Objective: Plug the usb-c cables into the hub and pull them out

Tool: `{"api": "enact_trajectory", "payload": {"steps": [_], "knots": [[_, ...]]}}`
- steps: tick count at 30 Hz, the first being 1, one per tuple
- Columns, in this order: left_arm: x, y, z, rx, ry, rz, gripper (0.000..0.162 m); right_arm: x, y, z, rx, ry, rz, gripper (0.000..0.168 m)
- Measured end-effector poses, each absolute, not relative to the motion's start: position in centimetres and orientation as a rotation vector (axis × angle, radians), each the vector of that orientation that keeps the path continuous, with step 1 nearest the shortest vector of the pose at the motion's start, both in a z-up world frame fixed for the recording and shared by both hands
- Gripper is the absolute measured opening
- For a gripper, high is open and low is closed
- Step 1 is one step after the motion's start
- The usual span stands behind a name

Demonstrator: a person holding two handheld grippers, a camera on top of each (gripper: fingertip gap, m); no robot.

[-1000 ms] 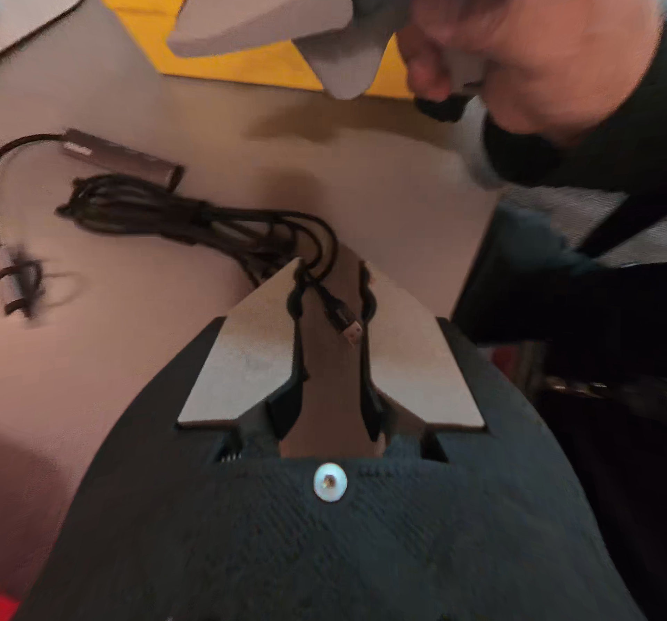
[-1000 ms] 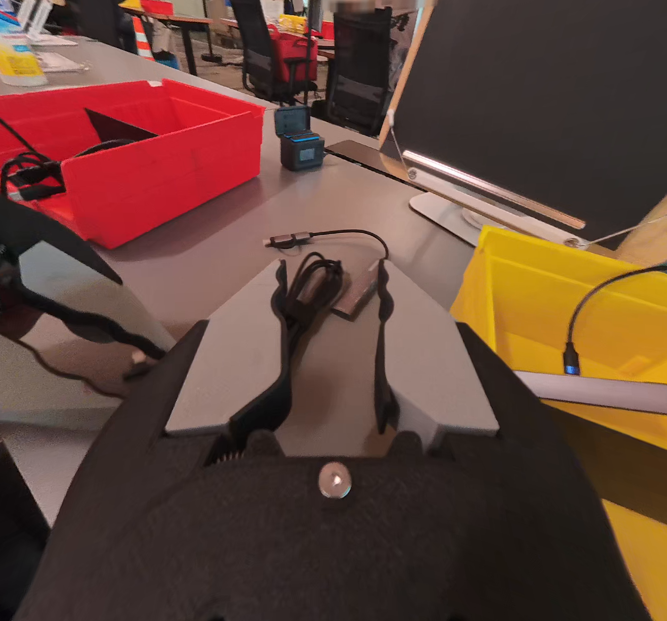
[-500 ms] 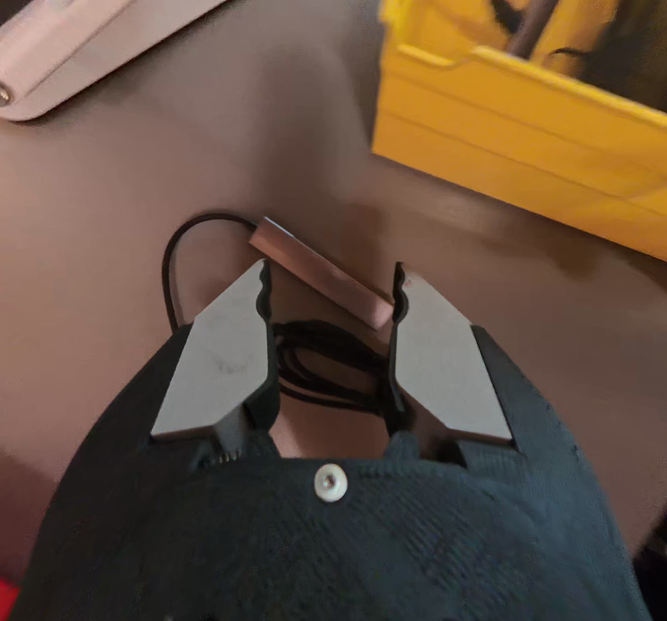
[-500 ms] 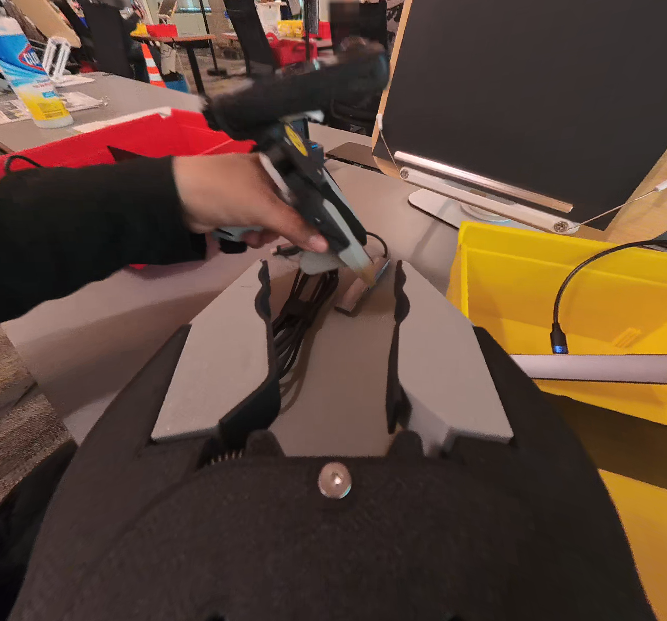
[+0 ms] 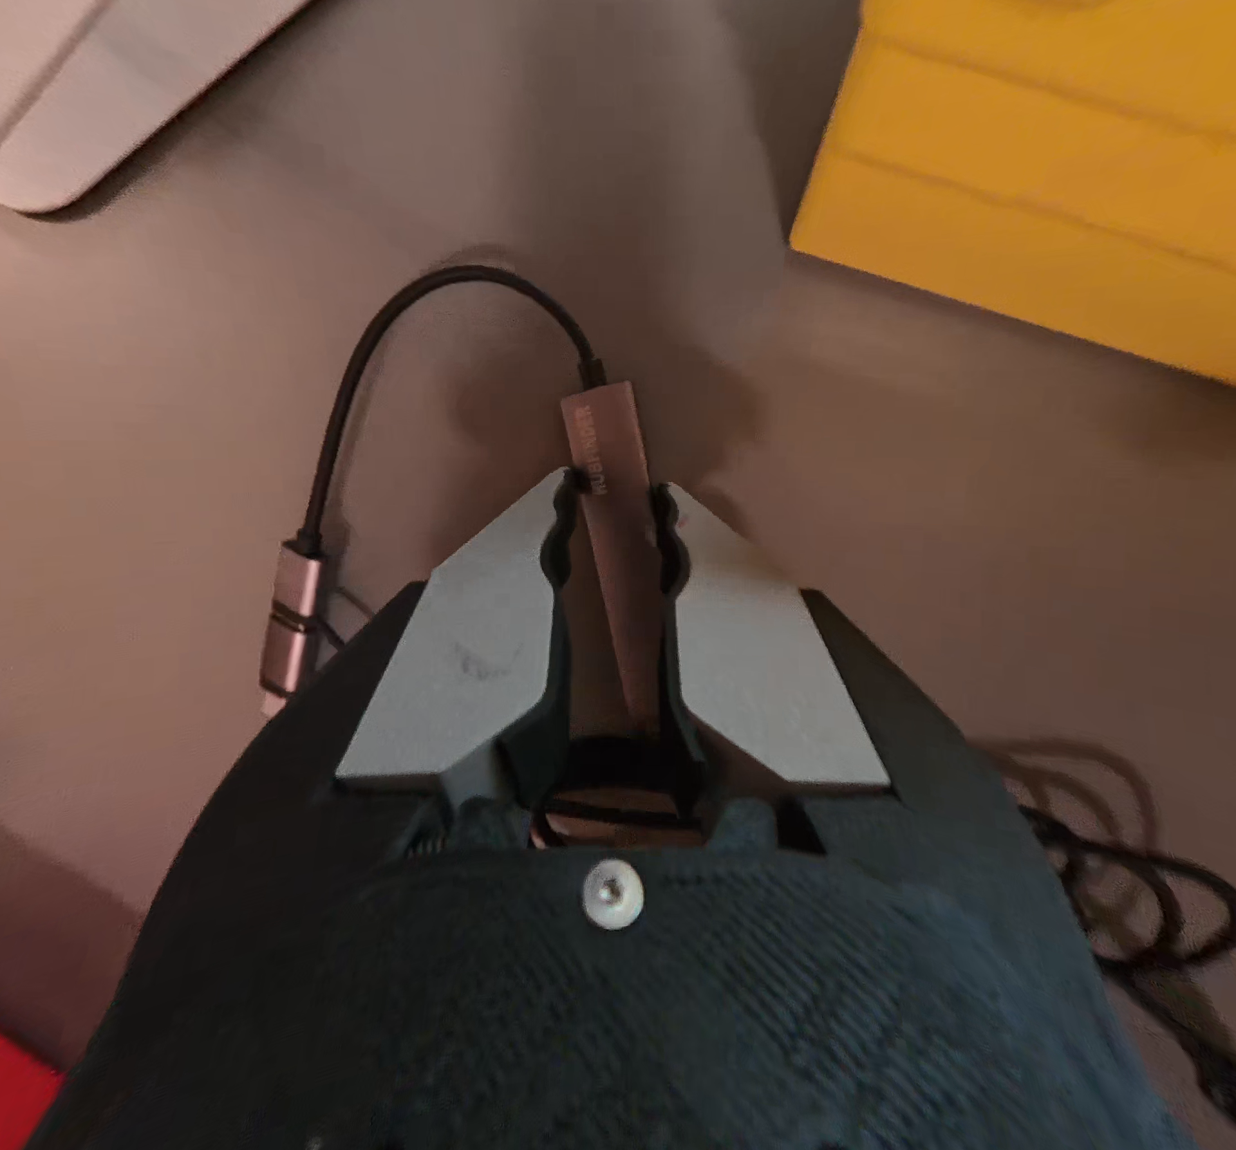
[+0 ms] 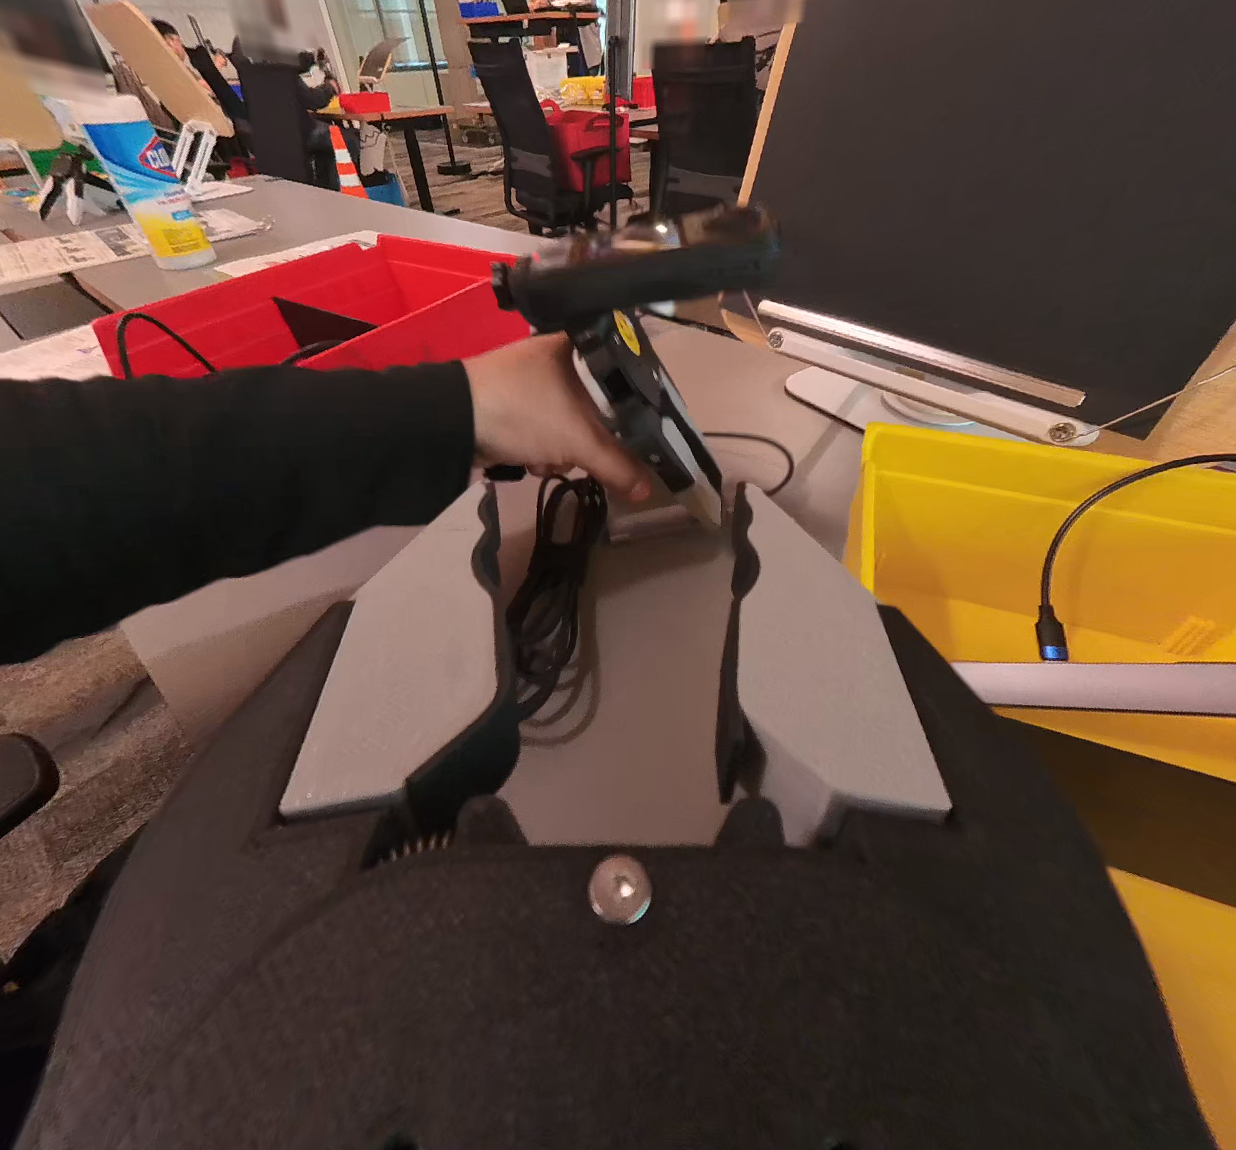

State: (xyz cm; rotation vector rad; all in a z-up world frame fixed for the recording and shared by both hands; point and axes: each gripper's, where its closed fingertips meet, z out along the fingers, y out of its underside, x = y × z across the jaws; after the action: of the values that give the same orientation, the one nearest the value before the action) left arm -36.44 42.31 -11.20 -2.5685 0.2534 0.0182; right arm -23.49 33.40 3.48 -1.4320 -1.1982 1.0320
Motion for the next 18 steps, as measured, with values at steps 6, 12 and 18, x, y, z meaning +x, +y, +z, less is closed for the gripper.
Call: {"api": "enact_trajectory", "payload": {"steps": [6, 12, 18], "knots": [[-35.7, 39.1, -2.2, -2.332, 0.307, -0.101, 0.022, -25.6, 31.8, 1.8, -1.481, -1.309, 1.092, 0.066], [-33.1, 34.8, 5.5, -2.069, 0.294, -0.359, 0.021, -30.1, 30.2, 2.8, -1.428, -1.33, 1.424, 0.047], [-32.2, 31.2, 5.6, -2.065, 0.404, -0.368, 0.021, -32.7, 29.0, 3.6, -1.354, -1.518, 1.582, 0.036]]}}
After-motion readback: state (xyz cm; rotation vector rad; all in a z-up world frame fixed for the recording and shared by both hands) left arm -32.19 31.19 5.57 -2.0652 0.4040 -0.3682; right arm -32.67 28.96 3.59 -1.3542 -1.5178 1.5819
